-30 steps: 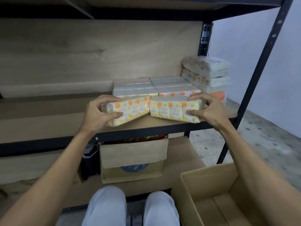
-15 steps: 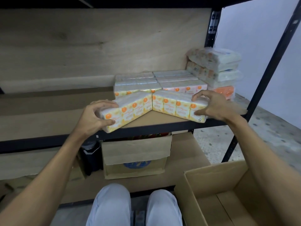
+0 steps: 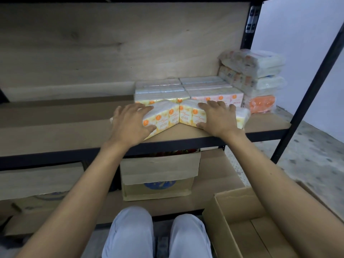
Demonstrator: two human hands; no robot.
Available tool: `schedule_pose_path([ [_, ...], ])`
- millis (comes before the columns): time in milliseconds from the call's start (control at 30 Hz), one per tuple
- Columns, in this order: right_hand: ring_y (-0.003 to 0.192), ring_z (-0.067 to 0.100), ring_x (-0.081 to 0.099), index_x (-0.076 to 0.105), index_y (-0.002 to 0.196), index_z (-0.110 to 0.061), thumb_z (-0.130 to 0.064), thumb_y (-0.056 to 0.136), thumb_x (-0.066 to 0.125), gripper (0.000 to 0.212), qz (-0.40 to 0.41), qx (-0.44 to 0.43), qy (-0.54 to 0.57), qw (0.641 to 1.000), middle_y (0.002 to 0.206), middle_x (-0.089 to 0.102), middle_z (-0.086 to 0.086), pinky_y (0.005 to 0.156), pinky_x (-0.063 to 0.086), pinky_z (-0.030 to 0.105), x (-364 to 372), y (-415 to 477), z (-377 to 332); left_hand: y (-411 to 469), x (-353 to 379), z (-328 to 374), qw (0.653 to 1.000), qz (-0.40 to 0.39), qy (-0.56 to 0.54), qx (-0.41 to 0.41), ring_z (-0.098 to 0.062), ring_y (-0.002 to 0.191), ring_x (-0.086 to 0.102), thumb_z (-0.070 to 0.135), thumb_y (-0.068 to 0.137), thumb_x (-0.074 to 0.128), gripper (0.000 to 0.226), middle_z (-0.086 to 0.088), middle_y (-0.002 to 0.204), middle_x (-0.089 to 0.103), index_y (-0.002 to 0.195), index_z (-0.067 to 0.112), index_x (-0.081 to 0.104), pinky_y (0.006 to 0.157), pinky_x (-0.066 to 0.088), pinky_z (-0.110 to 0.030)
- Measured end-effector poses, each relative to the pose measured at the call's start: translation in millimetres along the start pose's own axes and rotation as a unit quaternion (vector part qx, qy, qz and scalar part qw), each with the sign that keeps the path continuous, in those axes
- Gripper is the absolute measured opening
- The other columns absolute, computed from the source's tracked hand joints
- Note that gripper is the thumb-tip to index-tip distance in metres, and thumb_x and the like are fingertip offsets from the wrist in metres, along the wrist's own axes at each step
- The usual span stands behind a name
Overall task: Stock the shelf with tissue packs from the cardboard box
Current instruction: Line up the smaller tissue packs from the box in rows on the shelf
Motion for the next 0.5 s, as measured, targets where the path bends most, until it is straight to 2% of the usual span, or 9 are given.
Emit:
schedule_pose_path([
  [67, 0.133, 0.029, 0.037, 0.036, 0.140, -0.034, -0.044, 0.083, 0.063, 0.064, 0.024, -0.013, -0.001, 1.000, 0.148, 0.040, 0.002, 0.106, 0.026, 0.054, -2, -2, 3, 7, 13, 0, 0.998, -0.041, 0.049, -0.023, -0.024, 0.137, 0.036, 0.058, 0.088, 0.050, 0.062, 0.002, 0.151, 0.038, 0.145, 0.038, 0.033, 0.109, 0.028, -0.047],
  [167, 0.136, 0.025, 0.034, 0.037, 0.141, -0.036, -0.039, 0.084, 0.065, 0.064, 0.034, -0.043, 0.023, 0.998, 0.150, 0.038, -0.001, 0.107, 0.025, 0.050, -2, -3, 14, 12, 19, 0, 0.995, -0.060, 0.074, -0.015, -0.024, 0.136, 0.037, 0.056, 0.091, 0.048, 0.060, 0.004, 0.152, 0.035, 0.146, 0.040, 0.030, 0.107, 0.032, -0.046],
  [300, 0.138, 0.020, 0.032, 0.038, 0.139, -0.042, -0.040, 0.080, 0.070, 0.067, 0.014, -0.091, 0.072, 0.993, 0.149, 0.039, -0.009, 0.108, 0.023, 0.047, 0, 0, 34, 18, 20, -6, 0.996, -0.070, 0.038, 0.048, -0.021, 0.140, 0.033, 0.055, 0.089, 0.053, 0.062, 0.008, 0.153, 0.035, 0.145, 0.043, 0.030, 0.110, 0.028, -0.045],
  [400, 0.141, 0.019, 0.025, 0.038, 0.138, -0.046, -0.039, 0.079, 0.072, 0.069, -0.017, -0.100, 0.093, 0.991, 0.149, 0.038, -0.016, 0.111, 0.017, 0.050, 3, 6, 52, 25, 24, -7, 0.991, -0.093, 0.027, 0.092, -0.020, 0.140, 0.033, 0.051, 0.087, 0.059, 0.063, 0.011, 0.152, 0.036, 0.144, 0.044, 0.032, 0.113, 0.025, -0.047],
  [500, 0.142, 0.021, 0.022, 0.037, 0.138, -0.046, -0.038, 0.078, 0.073, 0.070, -0.019, -0.083, 0.093, 0.992, 0.153, 0.032, -0.010, 0.112, 0.015, 0.054, 7, 9, 65, 29, 29, -2, 0.991, -0.095, -0.015, 0.091, -0.018, 0.140, 0.035, 0.038, 0.087, 0.065, 0.064, 0.010, 0.153, 0.035, 0.143, 0.044, 0.034, 0.112, 0.028, -0.046],
])
Point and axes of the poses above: each hand's wrist, its own y-axis towards the middle knuckle, its own x-axis out of the palm, z = x × y, the point moved 9 cm from there along y, towards the middle knuckle
